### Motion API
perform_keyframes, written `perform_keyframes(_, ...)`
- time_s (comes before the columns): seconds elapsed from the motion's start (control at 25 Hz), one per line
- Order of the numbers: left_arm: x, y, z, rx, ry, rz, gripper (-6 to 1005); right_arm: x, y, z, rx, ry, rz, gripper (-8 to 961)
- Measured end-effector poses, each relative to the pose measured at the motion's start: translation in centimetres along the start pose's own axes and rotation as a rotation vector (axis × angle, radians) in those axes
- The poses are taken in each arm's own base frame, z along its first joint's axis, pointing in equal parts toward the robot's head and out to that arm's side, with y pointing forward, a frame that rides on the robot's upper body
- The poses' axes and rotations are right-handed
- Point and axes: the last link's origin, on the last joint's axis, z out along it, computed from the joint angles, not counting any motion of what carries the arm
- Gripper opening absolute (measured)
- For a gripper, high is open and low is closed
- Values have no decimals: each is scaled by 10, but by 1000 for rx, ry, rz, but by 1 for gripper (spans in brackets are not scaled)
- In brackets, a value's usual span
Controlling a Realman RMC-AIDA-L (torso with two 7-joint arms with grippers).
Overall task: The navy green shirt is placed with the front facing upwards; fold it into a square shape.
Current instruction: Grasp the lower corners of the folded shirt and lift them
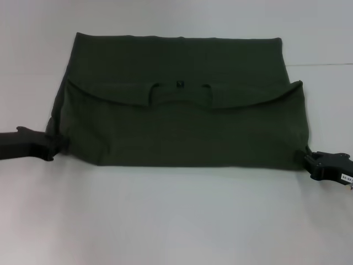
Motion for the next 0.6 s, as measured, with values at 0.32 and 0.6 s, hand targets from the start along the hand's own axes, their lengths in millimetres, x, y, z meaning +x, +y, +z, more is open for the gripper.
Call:
perform_keyframes(0.32, -18, 11, -12, -63, 81, 134, 43, 5, -1, -6, -4, -2, -26, 45)
perform_keyframes(0.6, -40, 21, -40, -125, 154, 193, 43, 22, 5, -26, -47, -24, -84, 45)
